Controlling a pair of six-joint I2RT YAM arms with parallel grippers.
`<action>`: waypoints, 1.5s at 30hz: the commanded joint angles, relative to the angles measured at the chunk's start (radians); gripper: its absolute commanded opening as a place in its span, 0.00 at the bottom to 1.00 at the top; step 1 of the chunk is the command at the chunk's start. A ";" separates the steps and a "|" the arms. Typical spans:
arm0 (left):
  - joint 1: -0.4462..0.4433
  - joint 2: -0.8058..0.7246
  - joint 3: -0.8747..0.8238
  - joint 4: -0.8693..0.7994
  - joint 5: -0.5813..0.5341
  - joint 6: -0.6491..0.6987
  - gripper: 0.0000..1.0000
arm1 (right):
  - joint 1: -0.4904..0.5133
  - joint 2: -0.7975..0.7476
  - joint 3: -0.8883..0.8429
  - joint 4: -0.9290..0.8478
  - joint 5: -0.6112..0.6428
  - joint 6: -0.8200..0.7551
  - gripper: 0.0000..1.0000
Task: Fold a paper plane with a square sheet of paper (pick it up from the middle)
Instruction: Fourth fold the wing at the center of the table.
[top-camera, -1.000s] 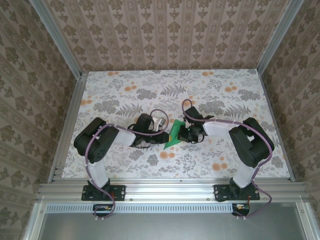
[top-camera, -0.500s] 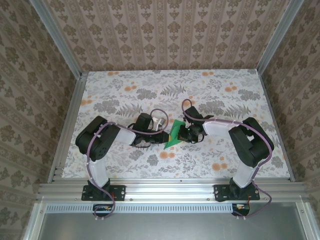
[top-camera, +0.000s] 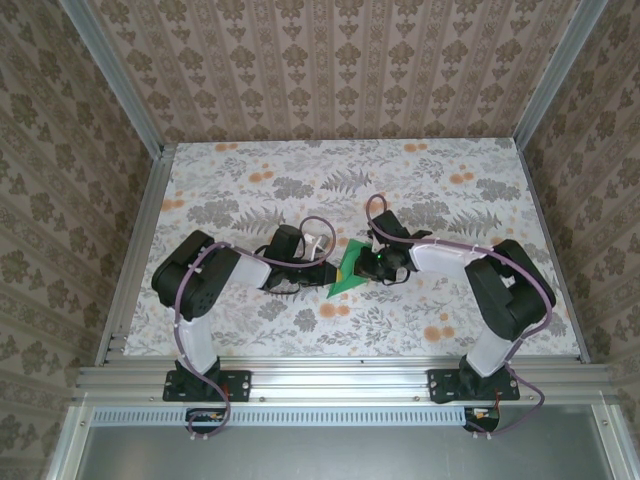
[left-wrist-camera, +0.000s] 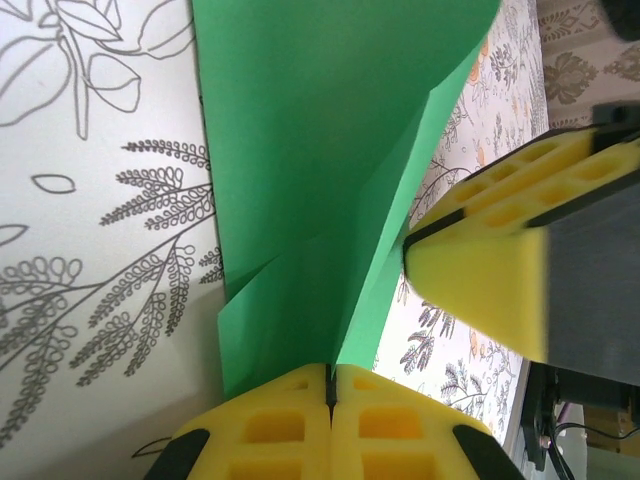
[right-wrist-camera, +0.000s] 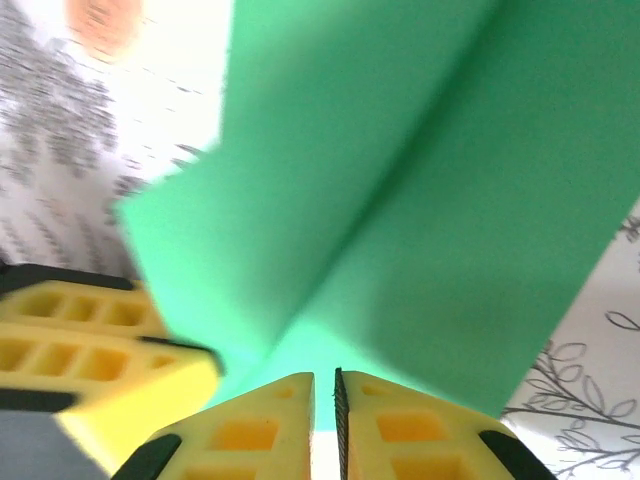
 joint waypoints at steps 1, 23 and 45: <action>0.011 0.032 0.017 -0.040 0.011 -0.007 0.00 | -0.005 -0.035 -0.014 0.101 -0.042 0.045 0.16; 0.025 0.037 0.061 -0.109 0.027 -0.011 0.13 | -0.008 0.130 0.052 0.133 -0.024 0.074 0.10; 0.017 -0.048 0.054 -0.279 0.052 0.120 0.23 | -0.010 0.136 0.068 0.116 -0.030 0.075 0.11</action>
